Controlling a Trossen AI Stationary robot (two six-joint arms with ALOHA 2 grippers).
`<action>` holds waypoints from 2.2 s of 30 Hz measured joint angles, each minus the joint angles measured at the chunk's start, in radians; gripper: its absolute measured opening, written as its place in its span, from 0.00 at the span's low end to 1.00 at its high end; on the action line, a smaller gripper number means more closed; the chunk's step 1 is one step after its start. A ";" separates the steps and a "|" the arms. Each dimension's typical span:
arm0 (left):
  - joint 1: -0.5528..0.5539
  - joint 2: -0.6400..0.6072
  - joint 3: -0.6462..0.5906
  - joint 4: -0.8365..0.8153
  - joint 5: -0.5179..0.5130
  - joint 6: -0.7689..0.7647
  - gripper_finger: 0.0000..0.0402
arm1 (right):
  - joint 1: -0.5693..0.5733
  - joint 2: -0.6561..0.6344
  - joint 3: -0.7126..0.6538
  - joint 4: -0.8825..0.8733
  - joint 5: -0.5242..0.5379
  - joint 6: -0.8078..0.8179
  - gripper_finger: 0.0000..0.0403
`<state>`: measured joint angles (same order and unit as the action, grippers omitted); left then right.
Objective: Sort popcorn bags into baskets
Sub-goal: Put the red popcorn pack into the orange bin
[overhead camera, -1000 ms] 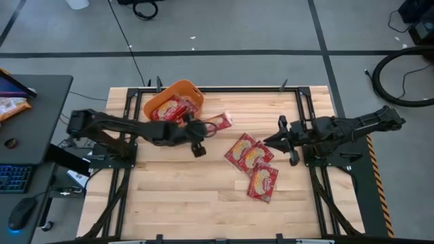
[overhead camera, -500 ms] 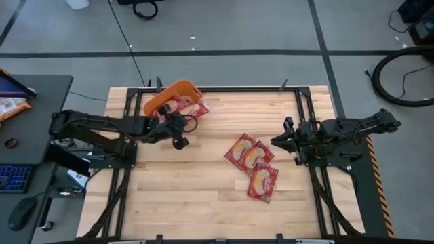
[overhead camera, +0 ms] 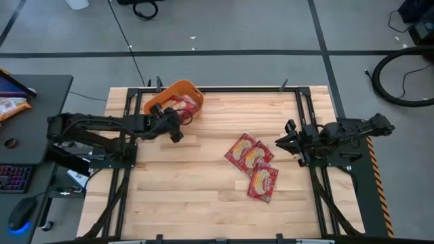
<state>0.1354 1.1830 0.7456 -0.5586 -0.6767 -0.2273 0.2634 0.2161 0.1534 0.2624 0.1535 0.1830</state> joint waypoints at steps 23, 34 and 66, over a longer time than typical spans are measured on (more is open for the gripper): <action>0.167 -0.022 -0.114 -0.005 0.036 -0.050 0.31 | 0.009 -0.180 -0.148 0.011 -0.080 0.011 0.15; -0.047 -0.073 -0.155 0.409 0.039 0.208 0.33 | 0.009 -0.145 -0.148 0.011 0.178 0.097 0.15; -0.173 -0.176 -0.443 1.137 0.706 0.231 0.32 | -0.024 0.903 0.432 -0.509 0.129 0.314 0.15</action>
<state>-0.0373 1.0073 0.3027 0.5781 0.0291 0.0038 0.2390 1.1189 0.5850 -0.2467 0.2825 0.4965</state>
